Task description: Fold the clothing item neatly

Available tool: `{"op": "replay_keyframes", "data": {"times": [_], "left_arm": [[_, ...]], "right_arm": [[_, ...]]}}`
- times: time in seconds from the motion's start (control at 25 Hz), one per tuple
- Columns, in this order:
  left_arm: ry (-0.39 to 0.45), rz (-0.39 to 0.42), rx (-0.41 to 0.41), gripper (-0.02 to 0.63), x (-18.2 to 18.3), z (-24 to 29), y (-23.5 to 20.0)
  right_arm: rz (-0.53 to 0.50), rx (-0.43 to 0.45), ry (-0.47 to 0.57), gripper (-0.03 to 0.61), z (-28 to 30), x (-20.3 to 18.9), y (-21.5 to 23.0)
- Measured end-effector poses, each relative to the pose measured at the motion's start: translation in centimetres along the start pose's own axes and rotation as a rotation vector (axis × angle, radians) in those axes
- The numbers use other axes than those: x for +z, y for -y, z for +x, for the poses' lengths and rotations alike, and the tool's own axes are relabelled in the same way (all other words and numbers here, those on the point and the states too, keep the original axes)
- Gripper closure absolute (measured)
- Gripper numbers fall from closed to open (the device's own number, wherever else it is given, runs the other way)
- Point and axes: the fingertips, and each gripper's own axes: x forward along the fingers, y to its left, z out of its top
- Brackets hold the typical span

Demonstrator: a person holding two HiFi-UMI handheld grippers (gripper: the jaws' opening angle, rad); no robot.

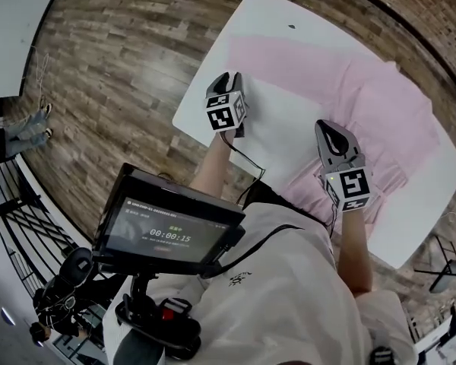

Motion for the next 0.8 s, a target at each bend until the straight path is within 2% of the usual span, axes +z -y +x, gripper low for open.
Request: {"op": "replay_keyframes", "data": {"times": [0.12,0.24,0.36,0.56,0.8], "left_arm": [[-0.026,-0.024,0.015,0.457,-0.3,1.1,-1.0],[-0.050,-0.056,0.032,0.430,-0.9,1.1,-1.1],[-0.092,-0.097,0.036,0.428,-1.6,1.5,-1.2],[-0.137,-0.168,0.059,0.430,-1.5,5.1,-3.3],[-0.178,-0.215,0.075,0.430,-2.3,4.9,-3.6]], "right_arm": [[0.011,-0.011,-0.004,0.574,0.8,0.2,0.0],[0.017,-0.025,-0.008,0.574,0.2,0.0,-0.1],[0.023,-0.039,-0.016,0.574,-0.1,-0.3,0.0],[0.044,-0.053,-0.034,0.574,3.1,-0.8,1.7],[0.056,-0.073,-0.030,0.574,2.5,-0.9,1.9]]}}
